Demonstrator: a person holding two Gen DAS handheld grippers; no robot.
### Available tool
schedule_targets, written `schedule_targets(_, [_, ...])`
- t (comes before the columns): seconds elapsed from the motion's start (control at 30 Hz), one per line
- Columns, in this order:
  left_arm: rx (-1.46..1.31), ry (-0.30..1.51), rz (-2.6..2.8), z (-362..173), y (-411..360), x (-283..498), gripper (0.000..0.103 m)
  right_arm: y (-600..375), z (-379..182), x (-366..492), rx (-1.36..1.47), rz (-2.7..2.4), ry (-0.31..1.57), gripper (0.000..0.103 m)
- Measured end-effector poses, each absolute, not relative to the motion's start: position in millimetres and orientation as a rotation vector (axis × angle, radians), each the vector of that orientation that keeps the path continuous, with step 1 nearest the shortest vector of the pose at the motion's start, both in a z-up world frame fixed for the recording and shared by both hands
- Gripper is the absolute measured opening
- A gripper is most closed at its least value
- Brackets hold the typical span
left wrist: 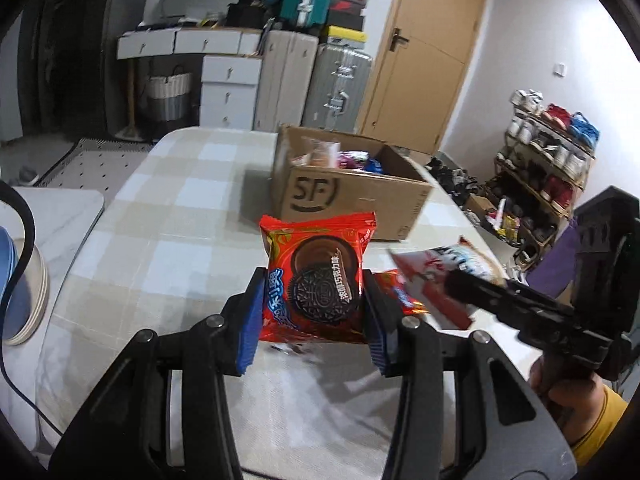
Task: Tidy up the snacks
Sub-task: 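Carry both held packets over the cardboard box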
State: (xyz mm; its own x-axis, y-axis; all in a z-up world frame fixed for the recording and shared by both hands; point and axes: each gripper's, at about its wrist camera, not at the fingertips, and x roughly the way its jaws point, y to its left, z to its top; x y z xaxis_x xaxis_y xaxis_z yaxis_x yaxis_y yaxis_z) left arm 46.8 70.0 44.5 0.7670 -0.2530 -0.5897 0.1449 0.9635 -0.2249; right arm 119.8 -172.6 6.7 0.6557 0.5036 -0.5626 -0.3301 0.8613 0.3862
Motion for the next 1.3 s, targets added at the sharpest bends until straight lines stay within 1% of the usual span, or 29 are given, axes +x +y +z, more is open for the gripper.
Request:
schedule_targets(0.3, [-0.212,0.639,-0.209,59.5,64.7,15.5,0.041,-180.3,11.2,99.7,0.283,0.473,0.687,0.059])
schedule_targets(0.47, [-0.25,0.613,-0.241,78.5,65.2,9.7,0.041,-185.2,22.9,95.6,0.309,0.506,0.638,0.059])
schedule_targets(0.67, [-0.226,0.574,-0.254,107.6,59.5,17.8,0.041,-195.2,43.0,102.0,0.332,0.507,0.596,0.059])
schedule_targets(0.97, [-0.215,0.555,-0.288,146.7,50.3,72.2,0.041,-209.2,79.2,144.4,0.301,0.493,0.503,0.059])
schedule_targets(1.13, [-0.214,0.589,-0.294,151.0,44.4,116.8,0.041,-212.4,82.2,180.5,0.29,0.468,0.503,0.059])
schedule_targets(1.3, [-0.229,0.62,-0.294,150.2,37.2,178.3,0.041,-212.0,80.3,222.4,0.274,0.431,0.526,0.059])
